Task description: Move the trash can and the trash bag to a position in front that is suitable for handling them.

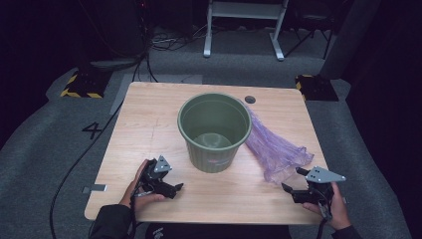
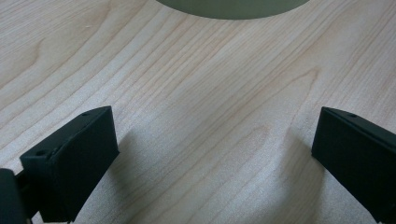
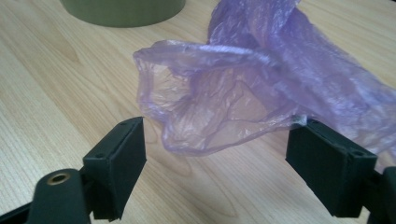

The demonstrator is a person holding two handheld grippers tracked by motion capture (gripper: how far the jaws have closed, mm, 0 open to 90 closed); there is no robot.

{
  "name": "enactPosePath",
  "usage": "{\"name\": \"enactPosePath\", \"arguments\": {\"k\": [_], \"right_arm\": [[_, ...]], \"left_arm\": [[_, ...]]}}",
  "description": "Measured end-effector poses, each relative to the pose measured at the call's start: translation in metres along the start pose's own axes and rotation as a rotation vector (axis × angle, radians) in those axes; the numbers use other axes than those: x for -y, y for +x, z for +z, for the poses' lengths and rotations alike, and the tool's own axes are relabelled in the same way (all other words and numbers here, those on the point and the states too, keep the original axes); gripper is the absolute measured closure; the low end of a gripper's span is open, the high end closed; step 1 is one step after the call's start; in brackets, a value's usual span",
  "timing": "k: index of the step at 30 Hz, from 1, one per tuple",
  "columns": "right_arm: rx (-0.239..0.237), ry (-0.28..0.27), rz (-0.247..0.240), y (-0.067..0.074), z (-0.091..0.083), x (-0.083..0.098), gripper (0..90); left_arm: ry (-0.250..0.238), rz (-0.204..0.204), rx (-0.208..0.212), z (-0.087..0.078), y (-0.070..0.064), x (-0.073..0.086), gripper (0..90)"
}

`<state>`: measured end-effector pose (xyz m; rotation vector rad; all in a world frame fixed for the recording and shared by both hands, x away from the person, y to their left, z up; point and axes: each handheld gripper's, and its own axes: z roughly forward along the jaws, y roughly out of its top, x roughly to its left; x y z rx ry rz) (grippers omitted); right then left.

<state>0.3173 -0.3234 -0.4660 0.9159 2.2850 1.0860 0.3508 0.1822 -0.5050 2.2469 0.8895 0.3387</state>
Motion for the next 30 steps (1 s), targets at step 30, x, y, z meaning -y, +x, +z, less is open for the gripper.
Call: {"name": "enactPosePath", "arguments": {"k": [30], "right_arm": [[0.021,-0.061,-0.015,0.004,-0.009,-0.026,21.1]], "left_arm": [[0.0,0.0,-0.001,0.0,0.0,0.0,0.0]]}}
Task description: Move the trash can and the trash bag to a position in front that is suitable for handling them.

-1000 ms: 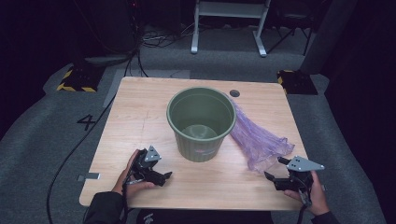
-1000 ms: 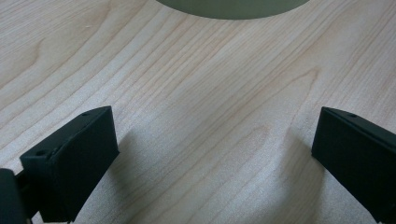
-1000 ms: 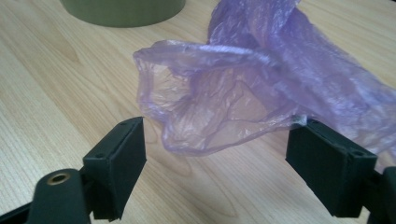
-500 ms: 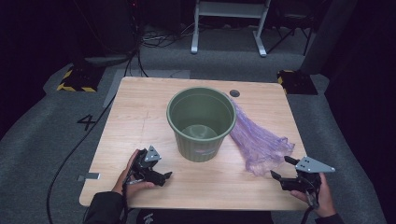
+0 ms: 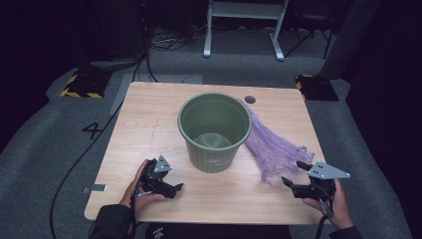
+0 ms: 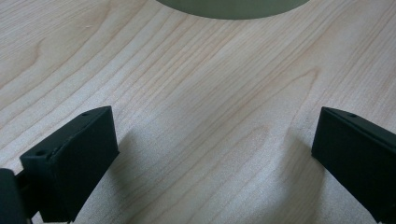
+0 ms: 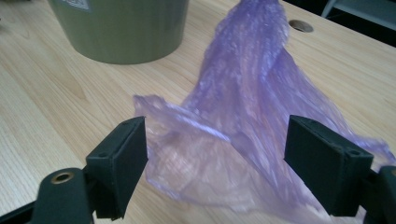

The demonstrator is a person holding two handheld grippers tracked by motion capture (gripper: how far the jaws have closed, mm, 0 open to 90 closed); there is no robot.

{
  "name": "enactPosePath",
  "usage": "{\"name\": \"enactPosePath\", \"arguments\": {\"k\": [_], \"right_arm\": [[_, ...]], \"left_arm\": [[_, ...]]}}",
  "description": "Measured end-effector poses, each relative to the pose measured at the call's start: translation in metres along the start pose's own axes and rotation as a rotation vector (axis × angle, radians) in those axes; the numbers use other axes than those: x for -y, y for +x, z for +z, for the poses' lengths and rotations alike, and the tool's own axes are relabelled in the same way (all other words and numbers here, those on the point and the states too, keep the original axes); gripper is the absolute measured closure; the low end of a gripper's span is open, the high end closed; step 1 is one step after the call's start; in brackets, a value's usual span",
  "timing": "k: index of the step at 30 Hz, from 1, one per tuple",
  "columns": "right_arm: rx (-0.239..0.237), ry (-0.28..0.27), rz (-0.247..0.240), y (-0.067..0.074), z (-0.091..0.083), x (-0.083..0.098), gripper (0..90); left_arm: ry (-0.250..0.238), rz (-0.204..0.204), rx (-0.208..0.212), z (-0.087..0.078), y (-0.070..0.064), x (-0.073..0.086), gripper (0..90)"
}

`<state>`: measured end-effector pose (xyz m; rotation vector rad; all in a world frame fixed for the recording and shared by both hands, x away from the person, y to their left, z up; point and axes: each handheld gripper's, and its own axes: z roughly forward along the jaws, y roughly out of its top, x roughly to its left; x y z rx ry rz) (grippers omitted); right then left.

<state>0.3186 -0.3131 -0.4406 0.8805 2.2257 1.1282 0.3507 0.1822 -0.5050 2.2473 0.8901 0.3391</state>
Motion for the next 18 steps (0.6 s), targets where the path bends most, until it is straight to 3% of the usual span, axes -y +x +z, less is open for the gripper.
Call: {"name": "enactPosePath", "arguments": {"k": [18], "right_arm": [[-0.104,0.015,-0.064,0.033,0.051,-0.037,22.4]], "left_arm": [[0.0,0.0,0.0,0.0,0.0,0.0,0.0]]}}
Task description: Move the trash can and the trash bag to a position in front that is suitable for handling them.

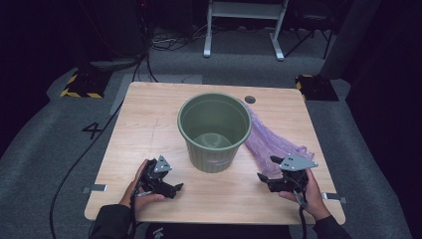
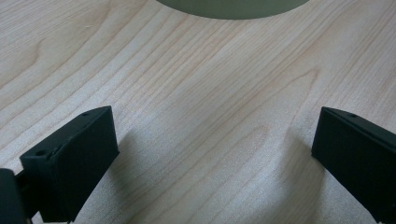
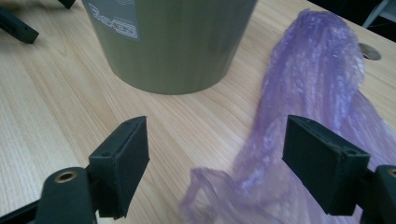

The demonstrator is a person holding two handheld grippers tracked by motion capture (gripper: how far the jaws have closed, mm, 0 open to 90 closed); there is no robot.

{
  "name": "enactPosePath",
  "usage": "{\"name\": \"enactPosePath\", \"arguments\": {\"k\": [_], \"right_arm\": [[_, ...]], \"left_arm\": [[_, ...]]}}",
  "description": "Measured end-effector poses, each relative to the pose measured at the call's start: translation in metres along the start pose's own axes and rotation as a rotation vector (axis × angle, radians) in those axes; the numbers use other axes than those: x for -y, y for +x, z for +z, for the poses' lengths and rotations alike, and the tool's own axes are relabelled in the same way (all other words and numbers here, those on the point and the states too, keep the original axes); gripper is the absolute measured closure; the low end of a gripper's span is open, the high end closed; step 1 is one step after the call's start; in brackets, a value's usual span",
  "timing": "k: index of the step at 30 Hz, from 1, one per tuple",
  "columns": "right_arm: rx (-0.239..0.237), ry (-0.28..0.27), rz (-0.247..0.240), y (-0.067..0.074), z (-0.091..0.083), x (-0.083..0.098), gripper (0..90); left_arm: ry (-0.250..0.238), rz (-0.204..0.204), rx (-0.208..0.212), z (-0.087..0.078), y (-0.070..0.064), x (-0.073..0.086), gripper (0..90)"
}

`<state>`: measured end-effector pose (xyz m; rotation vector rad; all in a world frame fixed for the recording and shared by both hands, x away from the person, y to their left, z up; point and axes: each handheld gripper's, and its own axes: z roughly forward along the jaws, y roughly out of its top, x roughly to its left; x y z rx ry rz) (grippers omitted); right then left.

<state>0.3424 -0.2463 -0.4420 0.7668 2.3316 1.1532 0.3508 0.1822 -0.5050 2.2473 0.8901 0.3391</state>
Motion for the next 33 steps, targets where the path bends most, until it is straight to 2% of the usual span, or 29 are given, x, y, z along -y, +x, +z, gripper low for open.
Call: {"name": "enactPosePath", "arguments": {"k": [6,9,11,16,18,33], "right_arm": [[-0.021,0.004,-0.022,0.007,0.013,-0.01,22.1],[-0.03,-0.004,-0.043,0.01,0.023,-0.017,22.4],[-0.046,-0.005,-0.035,0.011,0.032,-0.022,22.4],[-0.046,-0.009,-0.031,0.014,0.044,-0.031,22.4],[-0.039,-0.01,-0.044,0.018,0.051,-0.036,22.5],[-0.057,-0.012,-0.049,0.028,0.072,-0.048,22.8]], "left_arm": [[0.0,0.0,0.0,0.0,0.0,0.0,0.0],[0.0,0.0,0.0,0.0,0.0,0.0,0.0],[0.0,0.0,0.001,0.0,0.0,0.0,0.0],[0.0,0.0,0.0,0.0,0.0,0.0,0.0],[0.0,0.0,0.0,0.0,0.0,0.0,0.0],[-0.001,0.0,0.001,0.0,0.0,0.0,0.0]]}}
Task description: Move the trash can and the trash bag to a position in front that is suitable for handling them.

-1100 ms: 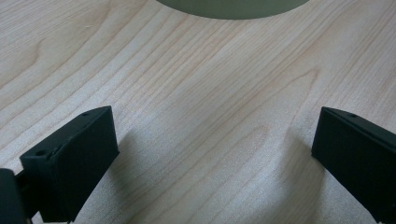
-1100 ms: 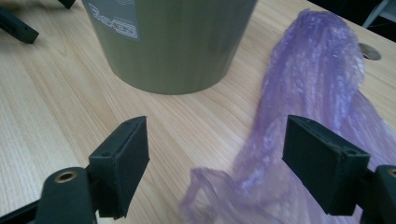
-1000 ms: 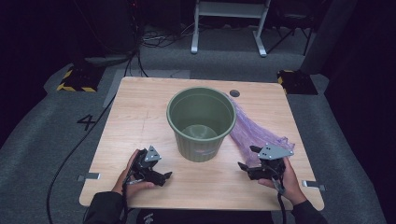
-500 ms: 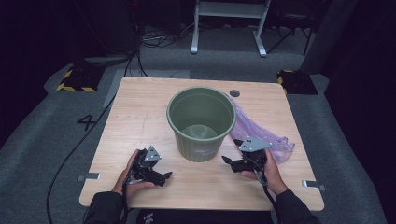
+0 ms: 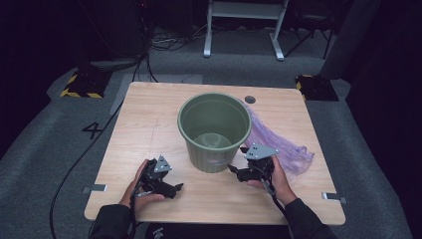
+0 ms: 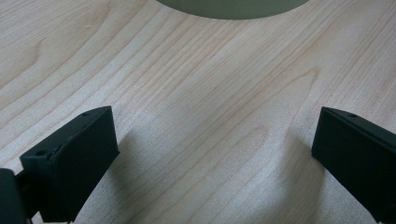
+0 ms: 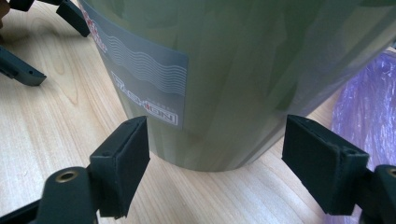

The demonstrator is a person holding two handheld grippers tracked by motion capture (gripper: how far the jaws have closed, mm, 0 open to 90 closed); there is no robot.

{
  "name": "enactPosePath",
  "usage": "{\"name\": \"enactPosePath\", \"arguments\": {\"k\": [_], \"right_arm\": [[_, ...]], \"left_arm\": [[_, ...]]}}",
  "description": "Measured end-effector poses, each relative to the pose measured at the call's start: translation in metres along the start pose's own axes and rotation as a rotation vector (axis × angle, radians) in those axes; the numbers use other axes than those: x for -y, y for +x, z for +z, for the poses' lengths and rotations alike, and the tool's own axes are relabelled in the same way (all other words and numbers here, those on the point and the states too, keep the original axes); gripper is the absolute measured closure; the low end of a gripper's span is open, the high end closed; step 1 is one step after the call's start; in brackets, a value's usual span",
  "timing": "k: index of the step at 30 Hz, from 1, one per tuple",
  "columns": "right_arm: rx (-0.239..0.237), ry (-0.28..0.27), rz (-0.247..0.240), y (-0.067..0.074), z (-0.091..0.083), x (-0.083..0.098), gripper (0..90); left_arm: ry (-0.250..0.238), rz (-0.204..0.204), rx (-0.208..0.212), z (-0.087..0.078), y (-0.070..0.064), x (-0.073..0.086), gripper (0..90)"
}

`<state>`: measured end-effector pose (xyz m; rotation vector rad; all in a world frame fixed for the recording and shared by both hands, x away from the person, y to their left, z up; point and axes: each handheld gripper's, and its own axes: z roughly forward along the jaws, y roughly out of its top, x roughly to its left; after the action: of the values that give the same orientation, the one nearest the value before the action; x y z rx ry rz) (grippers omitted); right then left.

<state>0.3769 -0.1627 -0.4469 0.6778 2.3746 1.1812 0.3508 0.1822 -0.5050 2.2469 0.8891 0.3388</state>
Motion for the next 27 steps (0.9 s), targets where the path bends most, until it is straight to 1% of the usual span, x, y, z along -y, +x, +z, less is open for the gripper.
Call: {"name": "enactPosePath", "arguments": {"k": [3,6,9,10,12,14,17,18,19,20,21,23,26,27], "right_arm": [[0.01,0.007,-0.001,0.0,0.003,-0.001,21.7],[0.012,0.009,0.012,0.0,0.006,-0.003,21.7],[0.018,0.011,0.006,0.0,0.009,-0.005,21.4],[0.019,0.011,0.003,0.002,0.012,-0.007,21.4],[0.015,0.01,0.004,0.003,0.014,-0.008,21.4],[0.004,0.007,-0.006,0.008,0.016,-0.01,21.7],[0.003,0.008,-0.014,0.009,0.013,-0.008,22.7],[0.021,0.009,-0.027,0.01,0.007,-0.006,22.9],[0.021,0.009,-0.027,0.01,0.007,-0.006,22.9],[0.044,0.015,-0.034,0.009,-0.002,-0.002,23.0],[0.056,0.015,-0.038,0.007,-0.007,0.001,23.2],[0.084,0.024,-0.033,0.003,-0.015,0.008,23.4],[0.147,0.052,-0.015,-0.008,-0.03,0.021,23.9],[0.147,0.052,-0.015,-0.008,-0.03,0.021,23.9]], "left_arm": [[0.0,0.0,0.0,0.0,0.0,0.0,0.0],[0.001,0.0,-0.001,0.0,0.0,0.0,0.0],[0.002,0.0,-0.001,0.0,0.0,0.0,0.0],[0.001,0.0,0.0,0.0,0.0,0.0,0.0],[0.001,0.0,0.0,0.0,0.0,0.0,0.0],[0.001,0.0,0.0,0.0,0.0,0.0,0.0],[0.001,0.0,0.0,0.0,0.0,0.0,0.0],[0.001,-0.001,0.0,0.0,0.0,0.0,0.0],[0.001,-0.001,0.0,0.0,0.0,0.0,0.0],[0.001,0.0,0.0,0.0,0.0,0.0,0.0],[0.001,-0.001,0.0,0.0,0.0,0.0,0.0],[0.001,-0.001,0.0,0.0,0.0,0.0,0.0],[0.001,0.0,0.0,0.0,0.0,0.0,0.0],[0.001,0.0,0.0,0.0,0.0,0.0,0.0]]}}
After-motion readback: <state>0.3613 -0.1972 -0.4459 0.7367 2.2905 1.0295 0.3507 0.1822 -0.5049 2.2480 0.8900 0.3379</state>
